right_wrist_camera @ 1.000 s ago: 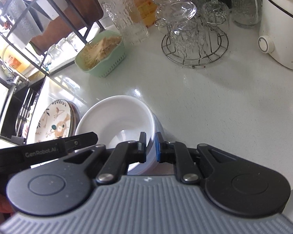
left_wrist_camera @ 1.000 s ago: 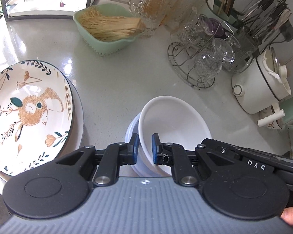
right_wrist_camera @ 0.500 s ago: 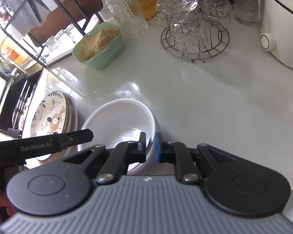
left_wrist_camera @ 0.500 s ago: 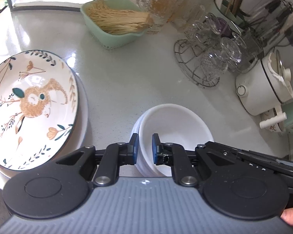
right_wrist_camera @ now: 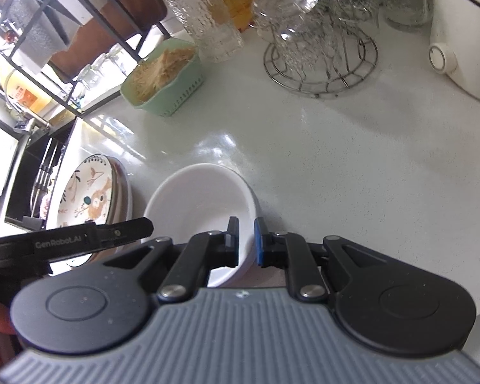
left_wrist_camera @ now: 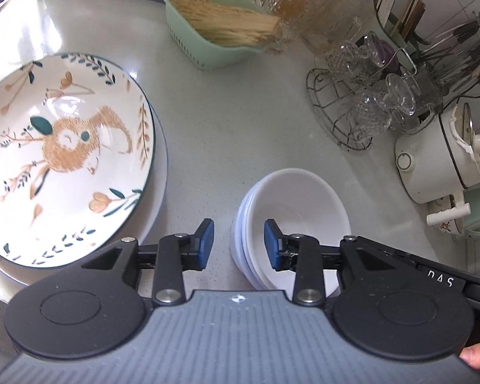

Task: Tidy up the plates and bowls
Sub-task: 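Open both grippers and release the white bowl rim, then close both grippers on the rim of the nested bowl stack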

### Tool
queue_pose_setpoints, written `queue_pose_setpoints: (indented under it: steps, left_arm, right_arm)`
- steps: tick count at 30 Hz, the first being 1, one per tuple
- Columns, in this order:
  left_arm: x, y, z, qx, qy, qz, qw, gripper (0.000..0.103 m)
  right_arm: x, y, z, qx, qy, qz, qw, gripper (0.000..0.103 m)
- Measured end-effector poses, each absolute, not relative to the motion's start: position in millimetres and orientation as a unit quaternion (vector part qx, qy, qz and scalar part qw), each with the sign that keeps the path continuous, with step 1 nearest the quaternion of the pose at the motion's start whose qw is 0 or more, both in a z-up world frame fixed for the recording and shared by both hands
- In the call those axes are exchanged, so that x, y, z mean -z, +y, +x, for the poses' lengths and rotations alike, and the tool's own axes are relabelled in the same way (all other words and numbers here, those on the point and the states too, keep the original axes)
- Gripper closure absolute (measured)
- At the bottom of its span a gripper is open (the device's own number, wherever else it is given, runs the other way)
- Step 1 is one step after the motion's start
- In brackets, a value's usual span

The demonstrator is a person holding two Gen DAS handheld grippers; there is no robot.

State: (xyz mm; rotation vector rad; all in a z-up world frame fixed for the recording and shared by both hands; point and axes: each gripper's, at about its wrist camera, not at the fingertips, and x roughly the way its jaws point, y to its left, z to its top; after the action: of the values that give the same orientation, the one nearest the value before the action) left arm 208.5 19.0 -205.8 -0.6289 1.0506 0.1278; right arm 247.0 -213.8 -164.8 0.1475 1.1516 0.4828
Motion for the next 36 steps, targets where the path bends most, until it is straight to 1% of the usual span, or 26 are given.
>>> queue_pose_setpoints:
  steps: [6,7,8,10,17,20,24,26,28,29,32,36]
  left_arm:
    - [209.8,11.8,211.1,-0.06,0.497,-0.288,0.817,0.064]
    - [209.7,10.6,211.1,-0.063,0.497,-0.285,0.817,0.064]
    - [209.1,9.4,210.8,-0.067,0.496,-0.283,0.818,0.064]
    - [207.7,8.3,210.2,-0.079,0.493,-0.284,0.819,0.064]
    - [207.6,0.4,205.9,-0.117,0.483,-0.289,0.818,0.064]
    - [210.7,-3.0,205.0,-0.114,0.485,-0.307,0.811,0.064]
    - [216.2,-10.4,208.5,-0.097,0.495,-0.299,0.81,0.064]
    - [220.3,-12.7,211.7,-0.084,0.498,-0.289,0.813,0.064]
    - [225.3,-12.0,214.3,-0.075,0.502,-0.284,0.814,0.065]
    - [227.9,-11.0,215.3,-0.066,0.503,-0.284,0.814,0.065]
    - [236.7,-5.7,218.9,-0.048,0.517,-0.287,0.805,0.067]
    - [242.7,-0.4,218.5,-0.024,0.522,-0.286,0.803,0.069]
  right_arm:
    - [172.5,-217.6,250.3,-0.237,0.553,0.089,0.794,0.088]
    - [172.5,-218.3,250.7,-0.241,0.552,0.088,0.793,0.08]
    - [172.2,-219.5,251.1,-0.244,0.55,0.089,0.794,0.069]
    - [171.1,-224.1,251.0,-0.252,0.542,0.095,0.796,0.054]
    - [178.5,-232.0,261.2,-0.289,0.533,0.126,0.785,0.055]
    - [183.9,-230.3,264.7,-0.282,0.535,0.12,0.787,0.056]
    - [188.0,-231.3,264.1,-0.274,0.533,0.128,0.79,0.056]
    - [191.2,-231.0,261.1,-0.266,0.534,0.135,0.791,0.061]
    - [196.7,-231.3,257.0,-0.257,0.537,0.146,0.79,0.063]
    - [198.8,-231.2,253.9,-0.25,0.534,0.148,0.794,0.068]
    - [202.9,-229.0,243.8,-0.219,0.525,0.14,0.811,0.071]
    - [213.0,-230.0,236.8,-0.195,0.536,0.195,0.798,0.071]
